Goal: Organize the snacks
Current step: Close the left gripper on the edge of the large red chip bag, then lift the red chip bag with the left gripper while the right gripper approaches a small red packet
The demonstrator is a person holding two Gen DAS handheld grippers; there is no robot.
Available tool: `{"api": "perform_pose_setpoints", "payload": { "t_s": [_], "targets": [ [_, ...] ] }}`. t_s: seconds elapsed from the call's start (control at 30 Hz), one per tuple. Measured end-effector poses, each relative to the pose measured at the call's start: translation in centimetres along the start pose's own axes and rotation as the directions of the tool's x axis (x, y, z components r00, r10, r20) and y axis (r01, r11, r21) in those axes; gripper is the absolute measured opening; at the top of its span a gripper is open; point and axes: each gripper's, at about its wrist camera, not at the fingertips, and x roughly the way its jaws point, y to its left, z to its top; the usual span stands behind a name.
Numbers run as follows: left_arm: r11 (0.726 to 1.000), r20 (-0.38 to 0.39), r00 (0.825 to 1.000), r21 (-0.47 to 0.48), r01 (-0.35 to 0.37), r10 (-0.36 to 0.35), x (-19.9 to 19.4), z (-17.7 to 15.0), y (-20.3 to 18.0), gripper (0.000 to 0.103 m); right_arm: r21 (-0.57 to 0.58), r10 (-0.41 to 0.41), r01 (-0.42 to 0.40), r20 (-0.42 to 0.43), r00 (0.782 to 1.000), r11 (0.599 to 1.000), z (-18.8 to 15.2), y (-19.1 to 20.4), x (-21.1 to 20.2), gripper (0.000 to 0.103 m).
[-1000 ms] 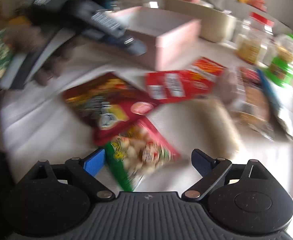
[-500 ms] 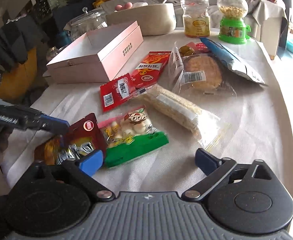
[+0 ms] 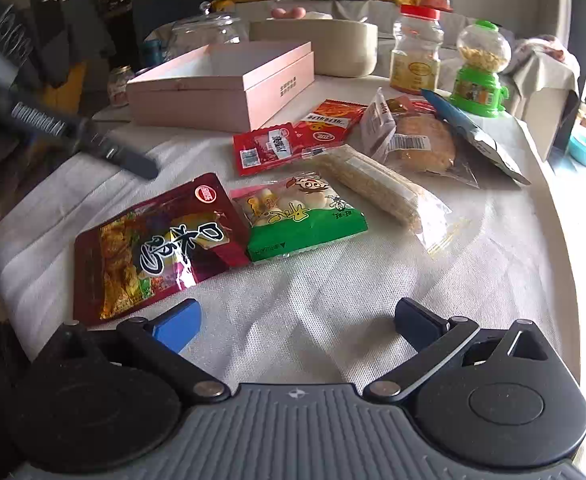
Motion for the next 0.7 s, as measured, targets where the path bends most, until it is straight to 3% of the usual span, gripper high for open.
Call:
{"api": "perform_pose_setpoints", "payload": {
  "t_s": [0.13, 0.23, 0.27, 0.37, 0.47, 0.63, 0.7],
  "targets": [
    [0.995, 0.025, 1.000, -0.104, 0.008, -0.005, -0.5, -1.3, 1.4, 0.021, 0.079, 0.083, -0.088, 0.070, 0.994, 0.993, 1.0, -0.1, -1.0, 0.082],
    [0.983, 0.029, 0.999, -0.178, 0.043, -0.038, 0.3, -1.7, 2.5, 0.021, 0.070, 0.118, -0.122, 0.056, 0.991, 0.990, 1.6, 1.1, -0.3, 0.052],
    [0.979, 0.020, 0.998, -0.193, 0.058, -0.056, 0.7, -1.7, 2.7, 0.021, 0.068, 0.133, -0.135, 0.037, 0.990, 0.988, 1.7, 1.5, 0.2, 0.047],
    [0.969, -0.006, 0.992, -0.214, 0.122, -0.126, 1.9, -1.8, 3.0, 0.024, 0.039, 0.121, -0.121, 0.010, 0.993, 0.992, 1.6, 2.7, 1.2, 0.043],
    [0.968, -0.010, 0.989, -0.206, 0.145, -0.150, 2.0, -1.6, 2.3, 0.029, 0.034, 0.100, -0.100, 0.006, 0.995, 0.994, 1.6, 2.6, 0.9, 0.043],
    [0.975, 0.013, 0.981, -0.107, 0.195, -0.194, 0.3, -1.3, -1.3, 0.034, 0.054, 0.070, -0.070, 0.011, 0.998, 0.996, 0.7, 1.6, -0.3, 0.043],
    [0.966, 0.016, 0.970, -0.085, 0.245, -0.244, -0.1, -1.2, -2.9, 0.034, 0.059, 0.053, -0.054, 0.018, 0.998, 0.997, 0.3, 1.2, -0.7, 0.043]
  ]
}}
